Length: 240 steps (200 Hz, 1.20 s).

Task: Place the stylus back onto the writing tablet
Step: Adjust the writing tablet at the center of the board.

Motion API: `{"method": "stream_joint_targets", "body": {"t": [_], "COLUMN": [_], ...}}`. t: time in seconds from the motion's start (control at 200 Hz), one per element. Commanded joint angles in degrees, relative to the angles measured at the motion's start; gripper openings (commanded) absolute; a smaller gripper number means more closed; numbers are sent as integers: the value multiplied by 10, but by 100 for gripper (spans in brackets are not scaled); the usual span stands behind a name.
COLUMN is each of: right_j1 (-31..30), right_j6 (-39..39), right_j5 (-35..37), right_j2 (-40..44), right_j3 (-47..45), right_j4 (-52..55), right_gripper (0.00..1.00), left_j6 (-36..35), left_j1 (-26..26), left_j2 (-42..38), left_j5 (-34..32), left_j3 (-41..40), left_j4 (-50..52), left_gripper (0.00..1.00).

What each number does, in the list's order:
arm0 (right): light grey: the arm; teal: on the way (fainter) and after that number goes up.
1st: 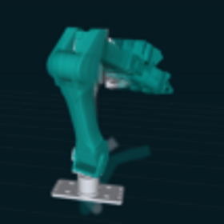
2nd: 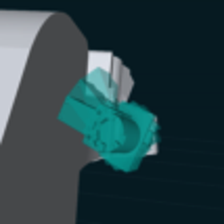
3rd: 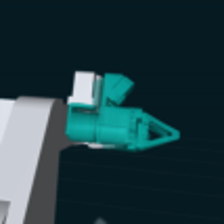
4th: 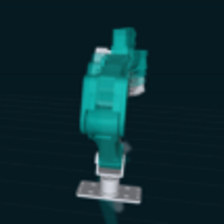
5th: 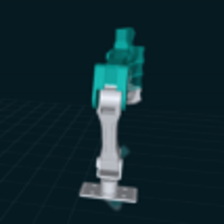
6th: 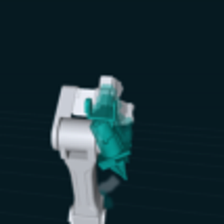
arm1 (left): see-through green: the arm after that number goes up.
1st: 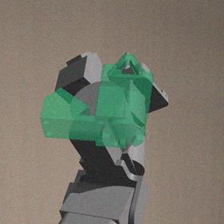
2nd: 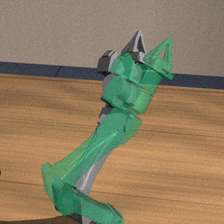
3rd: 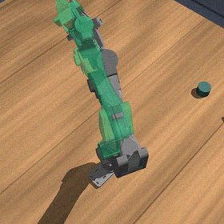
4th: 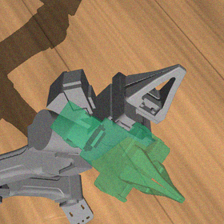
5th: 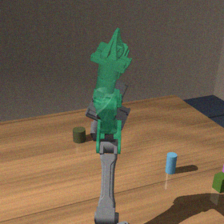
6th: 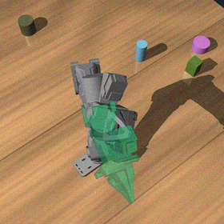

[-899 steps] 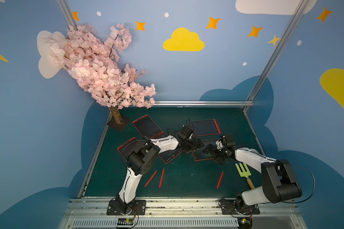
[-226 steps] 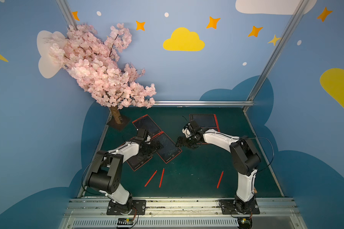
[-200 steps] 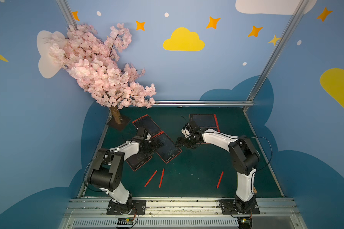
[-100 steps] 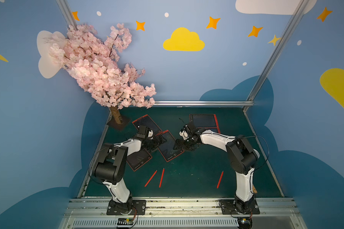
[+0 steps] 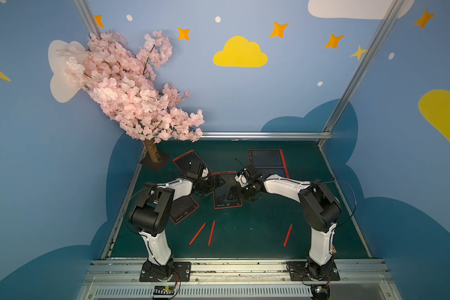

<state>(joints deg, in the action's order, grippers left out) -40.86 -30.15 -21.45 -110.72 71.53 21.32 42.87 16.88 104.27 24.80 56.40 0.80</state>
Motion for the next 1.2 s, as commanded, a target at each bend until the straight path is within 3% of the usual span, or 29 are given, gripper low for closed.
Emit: {"method": "stream_joint_targets", "body": {"t": [0.0,0.456,0.581,0.731,0.881,1.196], "right_j1": [-24,-121,-129,-102,-43,55], "right_j6": [-20,-62,-42,-6,43,117], "right_j5": [7,7,22,46,41,4], "right_j2": [18,11,20,70,101,37], "right_j3": [-36,-3,14,0,5,103], "right_j4": [18,1,28,54,79,104], "right_gripper": [91,91,91,91,91,92], "left_j6": [-3,-43,-65,-96,-96,-32], "left_j1": [8,5,-5,-6,1,31], "left_j2": [29,10,-18,-77,-134,-242], "left_j5": [-18,-41,-78,-128,-128,-118], "left_j3": [-11,34,56,60,7,-107], "left_j4": [61,126,173,237,263,247], "left_gripper": [99,99,99,99,99,99]}}
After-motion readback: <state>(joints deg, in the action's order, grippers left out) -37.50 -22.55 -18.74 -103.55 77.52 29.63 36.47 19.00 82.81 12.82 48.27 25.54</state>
